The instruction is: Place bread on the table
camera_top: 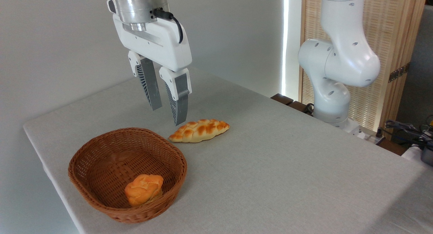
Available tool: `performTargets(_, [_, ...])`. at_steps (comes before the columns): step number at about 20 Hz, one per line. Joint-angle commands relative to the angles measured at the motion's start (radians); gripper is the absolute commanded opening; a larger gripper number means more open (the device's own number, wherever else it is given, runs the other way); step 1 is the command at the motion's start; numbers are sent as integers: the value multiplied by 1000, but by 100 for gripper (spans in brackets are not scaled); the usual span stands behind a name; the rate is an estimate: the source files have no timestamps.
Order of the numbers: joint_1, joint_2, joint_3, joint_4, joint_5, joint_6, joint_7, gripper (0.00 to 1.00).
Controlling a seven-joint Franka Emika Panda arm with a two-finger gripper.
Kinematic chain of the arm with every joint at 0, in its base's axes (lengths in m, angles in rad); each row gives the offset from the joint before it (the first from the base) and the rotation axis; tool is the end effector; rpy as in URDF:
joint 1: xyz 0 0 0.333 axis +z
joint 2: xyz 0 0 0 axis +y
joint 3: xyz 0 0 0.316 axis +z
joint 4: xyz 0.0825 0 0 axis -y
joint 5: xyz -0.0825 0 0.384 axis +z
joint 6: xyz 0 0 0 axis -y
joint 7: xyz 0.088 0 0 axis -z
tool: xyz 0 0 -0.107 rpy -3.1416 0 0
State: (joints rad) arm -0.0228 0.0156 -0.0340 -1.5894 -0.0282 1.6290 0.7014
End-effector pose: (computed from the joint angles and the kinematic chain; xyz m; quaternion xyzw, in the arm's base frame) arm 0.5635 -0.0348 0.6122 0.9291 -0.3694 0.0159 0.0098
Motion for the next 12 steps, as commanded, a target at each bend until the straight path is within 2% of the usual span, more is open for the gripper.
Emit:
performTargets(1, [7,-9,2,-9,-16,-12,12,100])
performTargets(8, [7,-9,2,-9,-16,-5,13,100])
performTargets(12, [7,-6,2,-20,-16,37,10,100])
